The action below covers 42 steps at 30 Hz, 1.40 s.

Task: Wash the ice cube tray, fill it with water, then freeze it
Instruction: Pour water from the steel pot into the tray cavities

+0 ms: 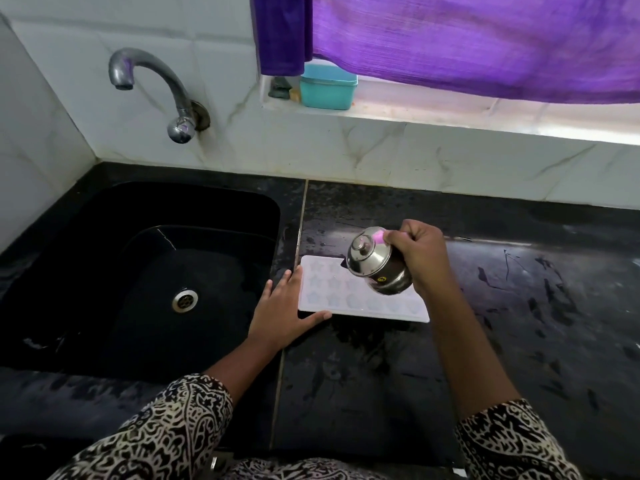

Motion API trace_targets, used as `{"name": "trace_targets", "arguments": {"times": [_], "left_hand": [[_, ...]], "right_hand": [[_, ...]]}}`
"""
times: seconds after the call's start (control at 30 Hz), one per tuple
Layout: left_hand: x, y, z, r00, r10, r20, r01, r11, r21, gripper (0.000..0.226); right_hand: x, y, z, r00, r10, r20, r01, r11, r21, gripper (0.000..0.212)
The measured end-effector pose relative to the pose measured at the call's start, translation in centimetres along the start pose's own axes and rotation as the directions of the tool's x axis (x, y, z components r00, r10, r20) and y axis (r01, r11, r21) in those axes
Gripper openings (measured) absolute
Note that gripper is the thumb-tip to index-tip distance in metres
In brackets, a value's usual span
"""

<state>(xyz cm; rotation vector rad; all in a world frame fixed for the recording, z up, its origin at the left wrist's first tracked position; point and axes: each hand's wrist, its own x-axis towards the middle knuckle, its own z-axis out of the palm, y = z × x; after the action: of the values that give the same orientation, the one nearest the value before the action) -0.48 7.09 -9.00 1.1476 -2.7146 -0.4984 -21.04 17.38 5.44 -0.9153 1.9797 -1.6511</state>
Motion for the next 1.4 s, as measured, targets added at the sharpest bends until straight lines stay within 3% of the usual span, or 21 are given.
{"name": "trace_targets", "arguments": {"times": [0.17, 0.47, 0.8, 1.07, 1.4], "left_hand": [[-0.1, -0.1, 0.0, 1.0, 0.007, 0.005, -0.007, 1.0, -0.003, 0.123], [-0.1, -0.2, 0.1, 1.0, 0.018, 0.001, -0.018, 1.0, 0.011, 0.123], [-0.1, -0.2, 0.1, 1.0, 0.02, -0.005, -0.02, 1.0, 0.004, 0.119], [0.0, -0.3, 0.3, 1.0, 0.022, -0.016, -0.022, 1.0, -0.007, 0.124], [0.0, -0.2, 0.2, 1.0, 0.025, -0.012, -0.025, 1.0, -0.002, 0.12]], "right_hand": [[-0.1, -0.9, 2.0, 0.995, -0.065, 0.073, 0.078, 0.976, -0.202, 0.03], [-0.3, -2.1, 3.4, 0.983, -0.129, 0.132, 0.166, 0.929, -0.33, 0.03], [-0.3, -3.0, 4.2, 0.975, -0.151, 0.164, 0.204, 0.903, -0.378, 0.041], [-0.5, -3.3, 4.3, 0.97, -0.152, 0.188, 0.215, 0.899, -0.383, 0.03], [-0.8, -3.6, 4.3, 0.969, -0.159, 0.188, 0.221, 0.896, -0.385, 0.038]]}}
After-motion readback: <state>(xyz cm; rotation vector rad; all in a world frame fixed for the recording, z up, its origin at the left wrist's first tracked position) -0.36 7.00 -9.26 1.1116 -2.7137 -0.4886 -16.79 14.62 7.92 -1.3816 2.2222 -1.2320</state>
